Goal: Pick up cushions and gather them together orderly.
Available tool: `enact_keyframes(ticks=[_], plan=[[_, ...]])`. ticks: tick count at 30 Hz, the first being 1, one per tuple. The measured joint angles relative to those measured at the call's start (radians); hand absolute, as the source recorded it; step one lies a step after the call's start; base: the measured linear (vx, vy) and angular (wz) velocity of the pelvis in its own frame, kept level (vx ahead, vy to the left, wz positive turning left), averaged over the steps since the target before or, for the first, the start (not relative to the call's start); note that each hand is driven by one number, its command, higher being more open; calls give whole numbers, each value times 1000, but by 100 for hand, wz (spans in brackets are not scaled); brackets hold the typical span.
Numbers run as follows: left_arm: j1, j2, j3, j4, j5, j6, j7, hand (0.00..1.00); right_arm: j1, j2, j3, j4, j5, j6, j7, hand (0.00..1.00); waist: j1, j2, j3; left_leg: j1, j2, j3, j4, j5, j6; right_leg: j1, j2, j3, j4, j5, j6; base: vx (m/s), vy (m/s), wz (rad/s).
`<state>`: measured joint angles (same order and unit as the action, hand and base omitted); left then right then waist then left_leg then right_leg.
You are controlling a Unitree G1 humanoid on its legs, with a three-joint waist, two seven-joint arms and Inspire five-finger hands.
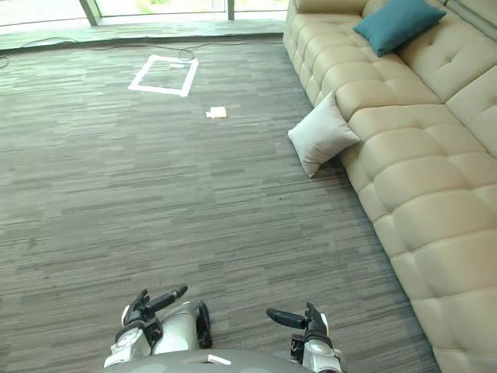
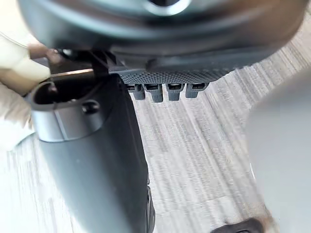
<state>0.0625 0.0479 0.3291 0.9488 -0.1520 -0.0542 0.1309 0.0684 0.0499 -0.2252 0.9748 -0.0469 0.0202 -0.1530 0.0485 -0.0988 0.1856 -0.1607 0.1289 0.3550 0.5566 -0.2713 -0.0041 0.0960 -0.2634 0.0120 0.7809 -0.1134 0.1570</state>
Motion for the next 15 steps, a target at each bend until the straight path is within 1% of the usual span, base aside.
enact_keyframes(ticks=[1,2,3,4,5,6,7,8,9,10,11,12,13,14,15], plan=[[-4,4,-10,12,7,1,2,100,0,-6,0,-5,-1,-1,2,100,-3,-2,0,49,-7,7,-4,-34,2,-83,-30,-5,189,47,50,486,157,-20],[-10,4,-11,17,8,2,3,100,0,-11,1,-6,-1,-2,2,100,-3,0,0,80,-11,8,-15,-53,0,-125,-39,-23,267,40,38,470,131,-16],[-6,4,-13,20,8,7,4,100,1,-15,0,-10,0,-2,2,100,-3,2,2,122,-15,12,-35,-68,-5,-172,-51,-51,346,22,9,464,73,-32],[7,0,-26,24,6,17,11,100,3,-21,-1,-39,0,-4,1,100,-8,17,3,223,-15,24,-108,-86,-16,-273,-60,-134,428,-33,-77,469,17,-30],[7,1,-41,31,7,17,13,100,3,-23,-1,-53,0,-6,0,100,-13,24,4,257,-13,25,-140,-84,-21,-307,-60,-172,426,-49,-96,578,-49,-13],[7,2,-70,42,8,20,9,100,-1,-25,-2,-83,0,-12,0,100,-33,37,6,330,-5,26,-210,-72,-45,-399,-56,-259,366,-92,-114,494,-91,10],[7,2,-74,44,8,20,8,100,-3,-26,-2,-84,0,-14,0,100,-36,39,8,344,-1,26,-222,-68,-52,-414,-53,-274,341,-100,-121,643,-201,15],[8,1,-80,49,8,20,7,100,-10,-33,-2,-86,0,-18,1,100,-44,47,12,379,11,29,-243,-65,-57,-446,-39,-313,254,-116,-138,662,-251,16],[14,4,-86,60,9,21,2,100,-10,-37,9,-90,-1,-24,1,100,-52,47,12,441,27,33,-265,-69,-69,-463,15,-368,-62,-80,-146,554,-218,16],[15,5,-87,60,10,21,1,100,-8,-37,11,-91,-1,-24,1,100,-52,45,11,448,26,31,-266,-69,-71,-461,21,-370,-104,-58,-147,469,-207,14],[9,-1,-91,80,22,22,-2,100,-16,-46,0,-90,7,-23,9,100,-49,71,14,487,52,16,-267,-86,-107,-440,57,-382,-161,5,-230,436,-155,-8],[-3,-30,-91,77,44,20,0,100,-42,-66,4,-81,-2,-23,9,100,-44,104,11,457,64,-16,-259,-88,-110,-436,84,-382,-181,-11,-250,501,-178,-6],[-8,-31,-94,75,52,21,-9,100,-46,-69,0,-82,-4,-26,9,100,-51,107,18,445,54,-22,-261,-82,-110,-431,84,-381,-180,-19,-253,340,-105,5],[-12,-38,-104,74,61,16,-13,100,-43,-69,-5,-73,-8,-23,9,100,-58,108,20,433,36,-34,-275,-36,-107,-409,81,-384,-172,-48,-245,240,-120,23],[-9,-39,-107,61,75,11,-11,100,-33,-57,-29,-67,2,-8,9,100,-57,103,17,435,49,-30,-201,17,-128,-358,82,-392,-171,-102,-232,243,-139,19]])
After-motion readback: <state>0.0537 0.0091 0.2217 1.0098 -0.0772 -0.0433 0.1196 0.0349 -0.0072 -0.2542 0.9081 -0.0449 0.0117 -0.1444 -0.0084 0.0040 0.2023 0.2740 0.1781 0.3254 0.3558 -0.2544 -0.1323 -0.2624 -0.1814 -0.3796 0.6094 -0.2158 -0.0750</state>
